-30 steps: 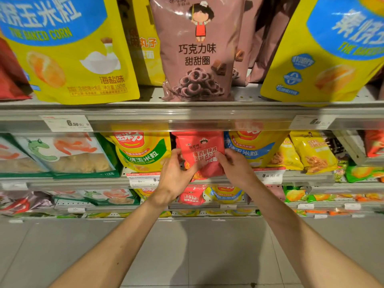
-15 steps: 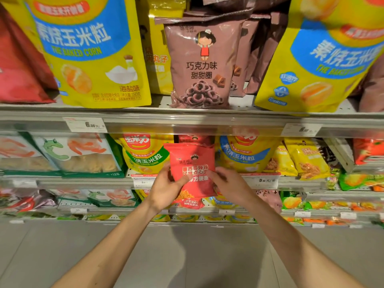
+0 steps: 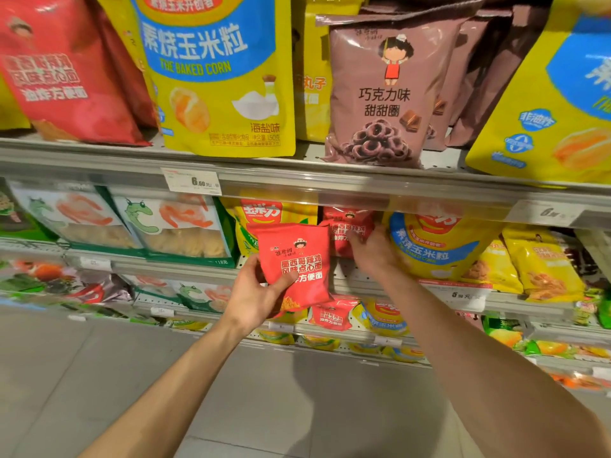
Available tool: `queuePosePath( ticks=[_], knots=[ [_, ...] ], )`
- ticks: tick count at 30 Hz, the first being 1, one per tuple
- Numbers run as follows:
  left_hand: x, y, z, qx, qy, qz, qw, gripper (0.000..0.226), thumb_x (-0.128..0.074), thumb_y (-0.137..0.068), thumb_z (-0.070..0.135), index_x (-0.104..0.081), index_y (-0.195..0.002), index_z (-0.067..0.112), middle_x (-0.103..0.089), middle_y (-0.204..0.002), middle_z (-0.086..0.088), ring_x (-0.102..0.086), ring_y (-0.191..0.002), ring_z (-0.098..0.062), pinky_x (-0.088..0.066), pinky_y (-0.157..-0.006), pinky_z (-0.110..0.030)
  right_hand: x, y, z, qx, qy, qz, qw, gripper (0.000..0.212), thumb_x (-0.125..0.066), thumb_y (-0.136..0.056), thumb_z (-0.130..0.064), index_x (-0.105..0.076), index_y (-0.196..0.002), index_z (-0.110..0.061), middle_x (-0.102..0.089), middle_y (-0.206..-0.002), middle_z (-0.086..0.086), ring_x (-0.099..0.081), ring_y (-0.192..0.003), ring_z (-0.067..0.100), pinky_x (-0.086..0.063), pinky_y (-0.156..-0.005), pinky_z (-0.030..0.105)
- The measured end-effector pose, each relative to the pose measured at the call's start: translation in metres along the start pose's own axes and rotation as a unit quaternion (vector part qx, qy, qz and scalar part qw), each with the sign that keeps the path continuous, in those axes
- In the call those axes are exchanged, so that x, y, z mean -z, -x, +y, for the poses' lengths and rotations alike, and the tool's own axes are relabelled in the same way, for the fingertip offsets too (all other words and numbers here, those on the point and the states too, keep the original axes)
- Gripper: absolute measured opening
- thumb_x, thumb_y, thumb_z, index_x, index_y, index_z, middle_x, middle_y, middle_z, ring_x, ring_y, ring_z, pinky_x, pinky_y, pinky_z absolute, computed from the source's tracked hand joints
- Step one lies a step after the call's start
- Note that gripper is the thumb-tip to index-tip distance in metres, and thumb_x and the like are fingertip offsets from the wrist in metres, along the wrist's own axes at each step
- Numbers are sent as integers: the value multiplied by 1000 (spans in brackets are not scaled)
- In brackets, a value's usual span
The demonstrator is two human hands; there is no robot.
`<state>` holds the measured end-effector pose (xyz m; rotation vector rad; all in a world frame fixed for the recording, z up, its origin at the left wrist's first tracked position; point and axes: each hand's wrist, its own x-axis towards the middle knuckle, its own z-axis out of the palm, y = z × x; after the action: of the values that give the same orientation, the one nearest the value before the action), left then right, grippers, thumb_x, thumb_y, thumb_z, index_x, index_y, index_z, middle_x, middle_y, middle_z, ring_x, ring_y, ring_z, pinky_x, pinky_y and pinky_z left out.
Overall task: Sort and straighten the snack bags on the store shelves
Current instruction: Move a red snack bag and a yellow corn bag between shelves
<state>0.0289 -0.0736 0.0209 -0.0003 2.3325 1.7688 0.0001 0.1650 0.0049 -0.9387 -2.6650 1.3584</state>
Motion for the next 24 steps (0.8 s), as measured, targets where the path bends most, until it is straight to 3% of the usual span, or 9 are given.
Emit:
queuePosePath(
  ticks=[4,8,12,15,18,21,24],
  knots=[
    [12,0,0,17,20,1,1000,49,-84,-82,26,-58,-123,19,-74,-112,4,-71,-103,-12,-58,-88,-31,-7,-12,-2,-21,-31,7,999,64,-63,-98,-42,-37,-143,-4,-58,-142,15,-58,-128,35,-42,-91,28],
    [19,3,3,21,25,20,999,49,-83,-82,26,-58,-123,20,-74,-111,5,-72,-100,-12,-60,-86,-34,-7,-14,0,-17,-35,29,999,60,-69,-94,-42,-49,-134,-1,-63,-135,17,-61,-123,36,-41,-85,27],
    [23,3,4,25,32,25,999,49,-82,-83,23,-57,-125,17,-73,-111,5,-72,-99,-10,-59,-82,-26,-9,-18,12,22,-47,19,998,51,-74,-89,-43,-61,-118,-3,-69,-121,16,-66,-112,35,-43,-81,26],
    [23,3,2,27,25,22,999,49,-82,-83,21,-57,-126,17,-73,-112,4,-72,-99,-10,-58,-83,-26,-6,-13,17,33,-78,-5,996,46,-72,-92,-39,-59,-123,-7,-70,-124,10,-67,-112,31,-49,-85,29],
    [25,3,0,26,19,18,999,49,-81,-84,21,-57,-127,17,-73,-111,5,-71,-98,-6,-56,-77,-18,6,-8,20,60,-86,-7,994,45,-69,-93,-44,-58,-125,-14,-71,-122,5,-68,-109,26,-50,-84,30],
    [27,5,1,25,14,13,1000,48,-80,-85,21,-57,-127,18,-73,-109,8,-71,-96,-3,-56,-71,-13,25,1,23,74,-107,-18,991,47,-69,-92,-46,-56,-126,-18,-68,-123,5,-68,-109,27,-58,-92,43],
    [27,7,3,26,15,8,1000,45,-79,-87,21,-57,-126,18,-73,-108,9,-71,-93,-1,-56,-70,-13,44,19,26,75,-133,-43,987,41,-69,-93,-45,-56,-120,-17,-67,-118,7,-69,-103,25,-61,-84,43]
  ],
)
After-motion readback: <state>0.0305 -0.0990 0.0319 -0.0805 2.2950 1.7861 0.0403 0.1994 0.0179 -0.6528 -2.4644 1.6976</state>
